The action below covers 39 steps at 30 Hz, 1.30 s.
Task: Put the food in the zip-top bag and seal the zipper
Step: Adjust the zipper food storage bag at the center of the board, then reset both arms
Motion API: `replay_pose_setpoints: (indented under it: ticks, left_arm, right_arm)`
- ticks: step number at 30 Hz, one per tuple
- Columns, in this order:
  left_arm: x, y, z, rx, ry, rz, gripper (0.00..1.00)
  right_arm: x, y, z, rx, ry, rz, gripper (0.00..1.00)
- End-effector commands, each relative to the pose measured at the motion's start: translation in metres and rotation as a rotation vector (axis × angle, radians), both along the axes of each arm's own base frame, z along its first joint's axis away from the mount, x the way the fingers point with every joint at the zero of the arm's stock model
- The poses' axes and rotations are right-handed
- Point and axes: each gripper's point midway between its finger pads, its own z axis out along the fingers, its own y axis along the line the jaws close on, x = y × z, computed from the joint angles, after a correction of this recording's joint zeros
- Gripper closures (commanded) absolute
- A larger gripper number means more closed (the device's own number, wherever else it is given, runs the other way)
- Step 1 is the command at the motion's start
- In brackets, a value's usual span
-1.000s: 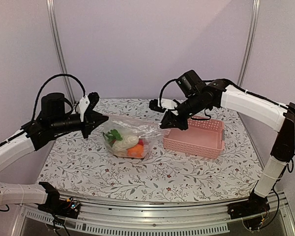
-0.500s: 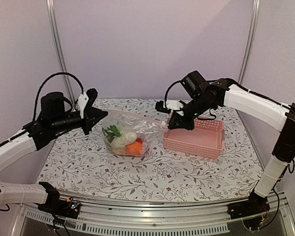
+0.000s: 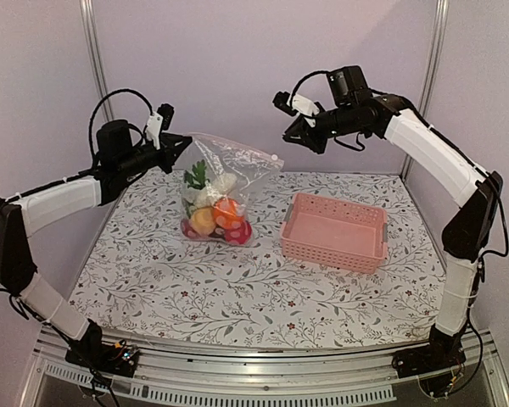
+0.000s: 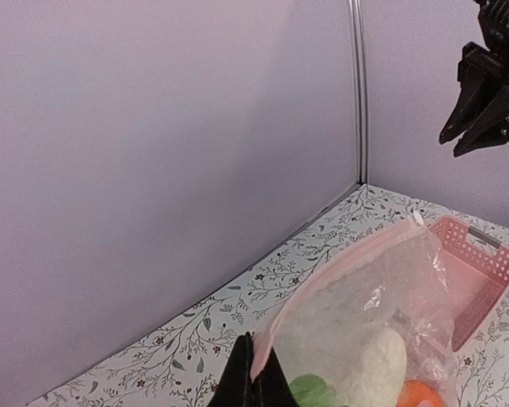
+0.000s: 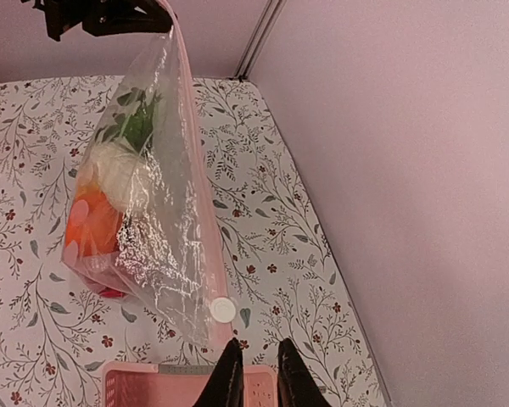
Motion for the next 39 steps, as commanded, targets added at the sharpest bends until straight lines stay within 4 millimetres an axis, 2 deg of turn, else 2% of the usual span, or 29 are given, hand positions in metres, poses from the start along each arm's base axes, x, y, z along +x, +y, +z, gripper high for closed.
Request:
replay_pose_setpoints:
  ticks: [1, 2, 3, 4, 8, 11, 13, 15, 16, 18, 20, 25, 27, 29, 33, 36, 39]
  left_arm:
    - [-0.029, -0.017, 0.072, -0.119, -0.156, -0.178, 1.00]
    - [-0.038, -0.021, 0.069, -0.111, -0.143, -0.211, 1.00]
    - [-0.045, -0.027, 0.059, -0.093, -0.121, -0.232, 1.00]
    - [-0.052, -0.031, 0.046, -0.068, -0.095, -0.241, 1.00]
    - [-0.079, -0.035, -0.032, -0.039, 0.086, -0.248, 1.00]
    - [-0.112, -0.041, -0.070, -0.036, 0.230, -0.304, 1.00]
    - [-0.139, -0.046, -0.094, 0.024, 0.344, -0.345, 0.94]
    - [-0.163, -0.047, -0.113, 0.107, 0.439, -0.357, 0.80]
    - [-0.172, -0.046, -0.116, 0.140, 0.460, -0.353, 0.75]
    - [-0.184, -0.037, -0.113, 0.180, 0.451, -0.316, 0.66]
    - [-0.187, -0.025, -0.103, 0.196, 0.414, -0.257, 0.57]
    - [-0.182, 0.004, -0.058, 0.167, 0.232, -0.094, 0.33]
    - [-0.170, 0.018, -0.038, 0.132, 0.167, 0.020, 0.20]
    - [-0.154, 0.031, -0.016, 0.105, 0.107, 0.134, 0.02]
    - [-0.117, 0.053, 0.022, 0.068, 0.052, 0.354, 0.00]
    - [-0.101, 0.048, 0.039, 0.063, 0.044, 0.377, 0.00]
    - [-0.089, 0.043, 0.044, 0.021, 0.060, 0.394, 0.00]
  right_arm:
    - [0.015, -0.017, 0.012, 0.021, -0.029, -0.058, 0.81]
    - [0.014, -0.021, 0.008, 0.017, -0.021, -0.067, 0.76]
    - [0.008, -0.027, 0.012, 0.023, -0.029, -0.072, 0.73]
    - [0.002, -0.031, 0.008, 0.020, -0.025, -0.077, 0.70]
    - [-0.015, -0.047, -0.015, -0.001, 0.001, -0.097, 0.58]
    - [-0.027, -0.058, -0.037, -0.032, 0.048, -0.127, 0.53]
    - [-0.036, -0.066, -0.042, -0.050, 0.064, -0.138, 0.49]
    - [-0.042, -0.077, -0.046, -0.065, 0.067, -0.167, 0.44]
    - [-0.047, -0.084, -0.041, -0.062, 0.054, -0.178, 0.39]
    - [-0.050, -0.097, -0.036, -0.054, 0.037, -0.208, 0.20]
    - [-0.049, -0.112, -0.025, -0.024, 0.017, -0.250, 0.02]
    - [-0.034, -0.152, 0.000, 0.093, 0.015, -0.395, 0.01]
    - [-0.024, -0.166, 0.013, 0.160, -0.021, -0.492, 0.01]
    - [-0.017, -0.178, 0.020, 0.247, -0.019, -0.601, 0.01]
    - [-0.011, -0.195, 0.020, 0.324, -0.007, -0.710, 0.01]
    - [-0.005, -0.224, 0.019, 0.361, -0.001, -0.767, 0.01]
    - [-0.010, -0.236, 0.018, 0.439, 0.057, -0.744, 0.01]
